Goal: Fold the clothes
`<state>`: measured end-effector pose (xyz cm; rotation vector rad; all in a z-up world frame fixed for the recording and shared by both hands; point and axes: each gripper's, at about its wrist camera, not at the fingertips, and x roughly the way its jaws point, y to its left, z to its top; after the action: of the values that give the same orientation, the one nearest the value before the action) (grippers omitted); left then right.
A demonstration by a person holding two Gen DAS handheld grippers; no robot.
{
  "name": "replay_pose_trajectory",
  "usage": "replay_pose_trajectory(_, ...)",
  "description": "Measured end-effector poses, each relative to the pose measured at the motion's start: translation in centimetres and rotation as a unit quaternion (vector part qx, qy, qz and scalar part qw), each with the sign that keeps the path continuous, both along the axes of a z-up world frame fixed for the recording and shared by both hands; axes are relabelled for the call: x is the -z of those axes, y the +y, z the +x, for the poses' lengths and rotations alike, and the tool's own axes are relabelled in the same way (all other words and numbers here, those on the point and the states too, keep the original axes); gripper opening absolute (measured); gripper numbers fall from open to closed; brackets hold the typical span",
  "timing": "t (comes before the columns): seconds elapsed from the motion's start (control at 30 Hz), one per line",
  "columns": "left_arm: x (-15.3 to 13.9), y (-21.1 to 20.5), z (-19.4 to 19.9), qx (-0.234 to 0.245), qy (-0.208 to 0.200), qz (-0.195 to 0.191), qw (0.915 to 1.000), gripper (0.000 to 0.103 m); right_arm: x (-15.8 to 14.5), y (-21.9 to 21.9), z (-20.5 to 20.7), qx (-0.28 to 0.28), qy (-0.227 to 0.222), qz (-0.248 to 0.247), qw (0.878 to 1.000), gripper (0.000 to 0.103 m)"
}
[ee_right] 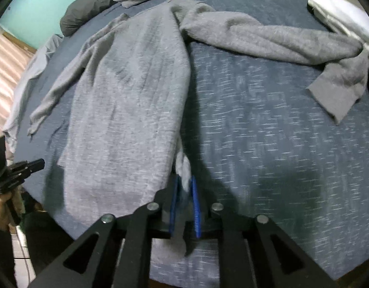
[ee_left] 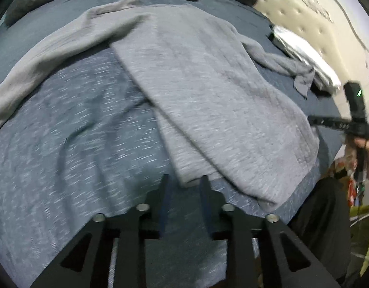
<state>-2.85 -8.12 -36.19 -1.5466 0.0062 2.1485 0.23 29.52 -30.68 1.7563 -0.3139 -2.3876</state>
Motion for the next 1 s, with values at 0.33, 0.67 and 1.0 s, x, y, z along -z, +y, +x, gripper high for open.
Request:
replay_pose_trajectory(0.33, 1.2, 3.0, -0.3, 0.038, 0.020, -0.050, 0.9978, 0.031, -0.6, 0.5, 1.0, -0.016, 0.016, -0.003, 1.000, 0.027)
replay_pose_trajectory(0.67, 1.2, 3.8, -0.7, 0.054, 0.043, -0.060, 0.9958, 0.006, -0.1, -1.3, 0.6, -0.039, 0.011, -0.012, 0.999, 0.033)
replay_pose_trajectory(1.0, -0.2, -3.8, 0.7, -0.038, 0.017, 0.026, 0.9988, 0.006, 0.1, -0.9, 0.7, -0.030, 0.010, -0.018, 0.999, 0.033)
